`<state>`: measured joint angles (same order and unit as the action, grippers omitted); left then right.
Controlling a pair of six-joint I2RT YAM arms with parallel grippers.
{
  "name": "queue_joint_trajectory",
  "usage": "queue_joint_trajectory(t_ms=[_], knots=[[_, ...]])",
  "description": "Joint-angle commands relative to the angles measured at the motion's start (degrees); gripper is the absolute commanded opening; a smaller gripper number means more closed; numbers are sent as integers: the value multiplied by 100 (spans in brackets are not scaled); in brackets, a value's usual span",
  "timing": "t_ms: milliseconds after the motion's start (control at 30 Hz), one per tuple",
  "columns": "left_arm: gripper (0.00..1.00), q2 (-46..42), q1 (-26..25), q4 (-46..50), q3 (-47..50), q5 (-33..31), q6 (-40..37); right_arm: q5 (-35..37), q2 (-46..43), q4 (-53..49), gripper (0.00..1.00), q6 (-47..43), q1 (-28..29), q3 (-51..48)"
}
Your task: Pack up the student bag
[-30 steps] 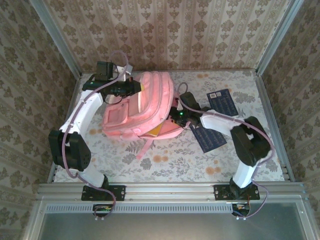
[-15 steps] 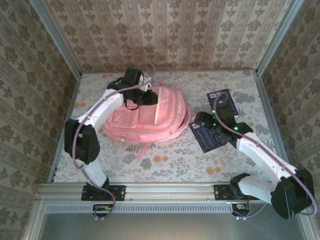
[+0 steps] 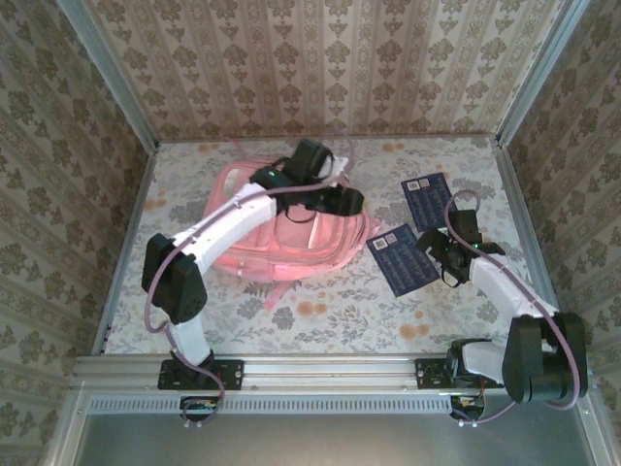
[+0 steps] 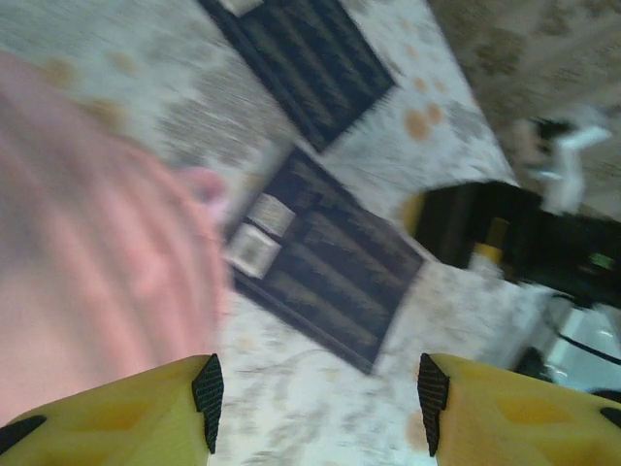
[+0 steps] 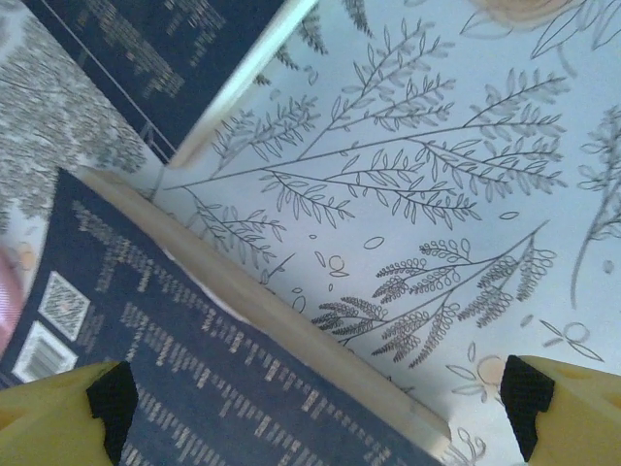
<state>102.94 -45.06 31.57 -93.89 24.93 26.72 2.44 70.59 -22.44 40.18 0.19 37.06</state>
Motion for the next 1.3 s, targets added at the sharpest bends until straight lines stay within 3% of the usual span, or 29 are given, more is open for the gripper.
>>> queue_joint_trajectory(t_ms=[0,167,333,667,900,1267], knots=[[58,229,-389,-797,444,498,826,-411,404,266,97,-247,-54,237],[58,698,-771,-1295,776,679,1196,-1116,833,627,96,-266,-54,190],[60,1018,-830,-1374,949,657,1283,-1734,1065,937,95,-179,-45,-52],[63,1307,-742,-961,1116,120,1165,-2937,318,1360,90,323,-10,-856],[63,1471,-732,-859,1111,89,1083,-3335,29,1078,86,102,34,-1043],[55,1861,-871,-656,876,232,879,-3710,362,1330,63,222,34,-937]])
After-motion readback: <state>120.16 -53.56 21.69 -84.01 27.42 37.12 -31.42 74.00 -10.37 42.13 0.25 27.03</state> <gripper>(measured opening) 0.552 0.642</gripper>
